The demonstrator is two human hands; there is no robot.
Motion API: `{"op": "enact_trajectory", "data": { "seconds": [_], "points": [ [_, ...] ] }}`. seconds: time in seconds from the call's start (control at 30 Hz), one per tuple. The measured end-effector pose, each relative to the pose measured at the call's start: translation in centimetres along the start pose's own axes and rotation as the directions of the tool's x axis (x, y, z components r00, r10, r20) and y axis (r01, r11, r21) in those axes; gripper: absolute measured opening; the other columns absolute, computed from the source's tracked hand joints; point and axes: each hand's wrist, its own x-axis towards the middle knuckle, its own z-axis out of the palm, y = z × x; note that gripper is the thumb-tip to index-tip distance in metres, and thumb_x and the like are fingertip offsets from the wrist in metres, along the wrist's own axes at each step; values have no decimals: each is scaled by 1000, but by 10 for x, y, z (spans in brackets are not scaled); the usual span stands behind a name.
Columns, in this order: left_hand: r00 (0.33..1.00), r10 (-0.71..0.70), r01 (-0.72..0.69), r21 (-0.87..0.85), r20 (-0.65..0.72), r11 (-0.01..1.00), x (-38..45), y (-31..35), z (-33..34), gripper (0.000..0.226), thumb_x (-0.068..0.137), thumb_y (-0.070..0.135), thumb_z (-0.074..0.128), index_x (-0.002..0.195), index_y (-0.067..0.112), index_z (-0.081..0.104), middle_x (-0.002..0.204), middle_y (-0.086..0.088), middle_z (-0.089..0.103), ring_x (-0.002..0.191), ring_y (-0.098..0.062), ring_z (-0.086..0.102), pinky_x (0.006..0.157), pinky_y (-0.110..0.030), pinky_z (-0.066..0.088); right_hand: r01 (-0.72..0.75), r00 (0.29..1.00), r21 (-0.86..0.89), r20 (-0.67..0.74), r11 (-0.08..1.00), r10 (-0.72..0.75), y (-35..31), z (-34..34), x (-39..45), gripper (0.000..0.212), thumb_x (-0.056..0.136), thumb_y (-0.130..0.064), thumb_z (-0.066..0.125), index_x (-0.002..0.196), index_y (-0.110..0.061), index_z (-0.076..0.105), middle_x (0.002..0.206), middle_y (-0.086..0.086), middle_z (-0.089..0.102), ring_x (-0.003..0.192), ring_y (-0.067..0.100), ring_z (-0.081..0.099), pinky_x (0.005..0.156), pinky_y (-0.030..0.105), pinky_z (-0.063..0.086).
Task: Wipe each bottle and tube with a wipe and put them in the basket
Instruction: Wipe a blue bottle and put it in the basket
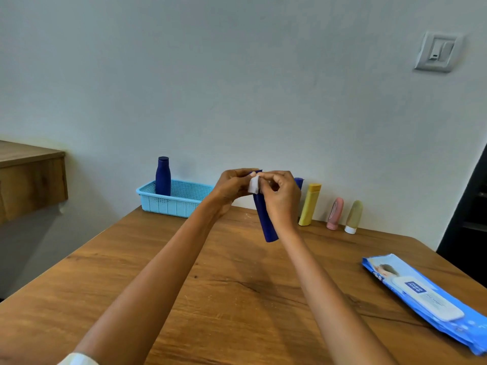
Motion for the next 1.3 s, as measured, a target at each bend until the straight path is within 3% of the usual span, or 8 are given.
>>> {"op": "enact_trajectory", "data": {
  "seconds": [0.17,0.33,0.47,0.57,0.8,1.03,1.2,1.3],
  "points": [
    [994,45,-47,21,102,999,-1,-2,4,19,93,15,54,108,12,66,94,-4,72,86,-15,68,74,-22,53,-335,941,137,-10,932,339,10,-8,9,18,93,-17,56,107,-12,66,105,-1,67,87,5,57,71,15,44],
    [993,88,-89,8,78,996,-1,0,1,16,93,14,55,104,16,67,91,1,73,85,-13,68,74,-21,53,-379,925,223,116,898,361,16,-13,10,14,90,-25,60,100,-17,66,97,-2,68,89,11,62,72,23,50],
    [995,98,-98,-11,14,995,0,0,-10,17,93,14,55,105,13,66,90,-3,71,84,-14,68,75,-23,53,-388,912,139,202,911,357,25,-10,5,7,91,-26,60,93,-19,62,85,-7,66,85,12,64,72,25,51],
    [993,103,-105,-33,-54,994,1,3,-18,17,93,14,55,106,9,65,89,-5,69,81,-14,67,73,-23,54,-446,863,82,306,891,403,32,-9,0,11,91,-26,59,93,-16,61,84,-4,66,85,14,64,77,31,51],
    [953,41,-72,-93,-301,993,4,3,-26,24,92,11,57,112,-2,61,84,-7,67,77,-18,66,70,-25,57,-497,757,-148,408,855,510,36,-9,-7,12,92,-25,56,89,-15,61,93,6,68,78,15,64,74,33,53],
    [889,89,-84,33,-449,996,8,-2,-7,12,91,10,58,101,6,63,83,-5,65,76,-15,63,62,-21,54,-452,778,-183,398,873,487,19,-6,-6,25,93,-31,56,105,-9,60,100,9,68,93,21,65,85,42,55],
    [907,37,9,106,-420,994,6,-14,4,20,89,14,62,104,1,63,88,-11,67,84,-25,67,75,-33,57,-405,834,-113,362,907,417,6,-5,1,20,92,-31,58,100,-13,62,92,4,69,87,17,66,73,31,54],
    [920,-5,62,134,-391,989,5,-18,10,26,87,16,65,107,-1,65,93,-17,69,85,-27,69,78,-34,57,-391,871,-60,299,918,391,5,-5,4,14,92,-24,58,97,-12,64,92,4,69,88,18,65,77,34,56]
  ]
}}
